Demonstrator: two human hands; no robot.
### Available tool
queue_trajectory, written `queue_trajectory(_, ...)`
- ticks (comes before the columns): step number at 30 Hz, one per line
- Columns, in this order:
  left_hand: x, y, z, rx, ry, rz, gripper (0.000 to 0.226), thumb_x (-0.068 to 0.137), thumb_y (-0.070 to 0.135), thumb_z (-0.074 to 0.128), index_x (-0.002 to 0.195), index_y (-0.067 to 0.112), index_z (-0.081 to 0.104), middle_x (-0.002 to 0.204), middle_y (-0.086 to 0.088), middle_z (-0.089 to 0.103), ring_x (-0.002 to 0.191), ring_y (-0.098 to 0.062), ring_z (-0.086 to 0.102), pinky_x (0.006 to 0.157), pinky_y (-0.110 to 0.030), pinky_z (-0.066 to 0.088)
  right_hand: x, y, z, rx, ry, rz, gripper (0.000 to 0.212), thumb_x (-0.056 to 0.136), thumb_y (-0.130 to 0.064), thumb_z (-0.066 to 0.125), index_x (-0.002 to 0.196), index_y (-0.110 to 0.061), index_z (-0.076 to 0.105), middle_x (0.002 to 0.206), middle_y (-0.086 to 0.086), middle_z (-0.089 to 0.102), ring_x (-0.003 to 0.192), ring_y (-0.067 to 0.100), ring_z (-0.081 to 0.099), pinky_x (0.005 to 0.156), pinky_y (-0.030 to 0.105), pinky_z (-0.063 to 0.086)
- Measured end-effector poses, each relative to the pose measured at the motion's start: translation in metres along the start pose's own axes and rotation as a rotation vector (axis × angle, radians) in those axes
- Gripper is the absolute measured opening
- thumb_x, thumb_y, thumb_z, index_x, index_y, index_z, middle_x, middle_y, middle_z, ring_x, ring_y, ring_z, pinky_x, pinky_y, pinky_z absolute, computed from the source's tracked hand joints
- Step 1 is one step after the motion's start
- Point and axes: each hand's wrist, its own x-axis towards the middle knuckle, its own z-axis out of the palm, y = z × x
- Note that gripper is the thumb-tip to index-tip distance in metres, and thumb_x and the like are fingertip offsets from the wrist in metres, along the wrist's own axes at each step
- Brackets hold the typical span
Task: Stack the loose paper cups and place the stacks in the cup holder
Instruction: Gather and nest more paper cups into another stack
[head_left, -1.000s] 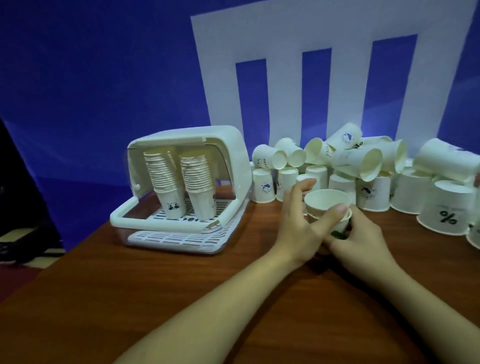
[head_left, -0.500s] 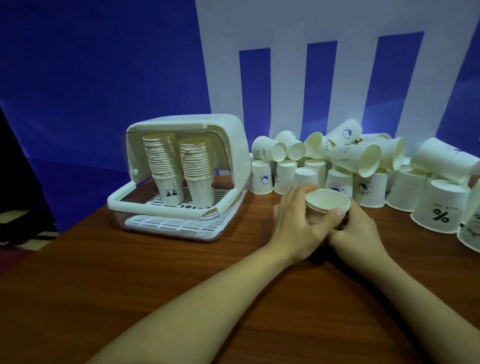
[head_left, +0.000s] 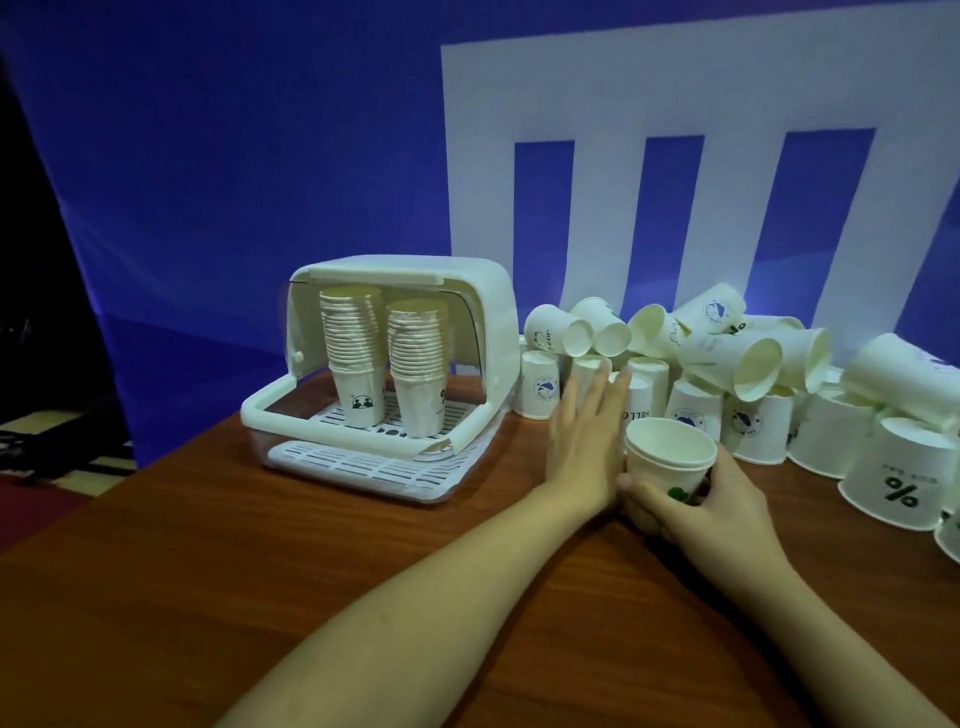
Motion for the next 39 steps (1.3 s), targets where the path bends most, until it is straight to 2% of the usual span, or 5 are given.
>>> queue_trajectory(4,-0.008,0.008,-0.008,0.191,0.000,-0.053,0.101,0.087,0.033,0.075,0.164,0.032,0.009,0.167,-0.001,0.018,0.150,-0.032,0.020,0.121,-0.047,0.019,0.004,0.005,-0.001,0.017,-0.017,0.019,0.055,0.077,-0.037,0.089,0.118,-0.042,0.054,0.106,-0.028,0.061,0.092,-0.020,0.055,0.074,0.010,0.042)
queue_trajectory(12,-0.030,0.007,-0.017,-0.053,0.368,-0.294,0.042,0.083,0.023,0.064,0.124,0.020,0.054,0.134,-0.006,0.048,0.130,-0.031,0.043,0.101,-0.047,0.033,0.002,0.003,-0.003,0.009,0.010,0.030,0.055,0.076,-0.041,0.089,0.118,-0.042,0.054,0.104,-0.032,0.058,0.091,-0.023,0.053,0.070,0.004,0.043)
queue_trajectory(19,-0.027,0.005,-0.017,0.102,0.079,-0.052,0.072,0.101,0.036,0.057,0.163,0.032,0.021,0.174,0.006,0.012,0.161,-0.025,-0.002,0.124,-0.052,0.004,0.002,0.006,-0.005,0.037,0.024,0.048,0.054,0.077,-0.037,0.089,0.120,-0.039,0.056,0.108,-0.028,0.062,0.094,-0.026,0.054,0.072,0.003,0.045)
queue_trajectory(33,-0.021,-0.016,-0.031,0.220,-0.115,-0.072,0.115,0.078,0.015,0.081,0.166,0.025,0.007,0.168,0.002,0.026,0.155,-0.024,0.016,0.123,-0.047,0.017,0.003,0.007,-0.008,0.066,-0.017,0.060,0.056,0.077,-0.042,0.088,0.122,-0.040,0.054,0.111,-0.028,0.060,0.105,-0.010,0.055,0.078,0.013,0.044)
queue_trajectory(39,-0.022,-0.009,-0.046,0.307,0.057,-0.005,0.067,0.076,0.032,0.076,0.138,0.025,0.051,0.138,0.002,0.054,0.130,-0.026,0.041,0.102,-0.042,0.031,0.004,0.004,-0.007,0.082,-0.028,0.057,0.055,0.077,-0.043,0.088,0.121,-0.041,0.054,0.111,-0.026,0.060,0.103,-0.009,0.056,0.085,0.021,0.048)
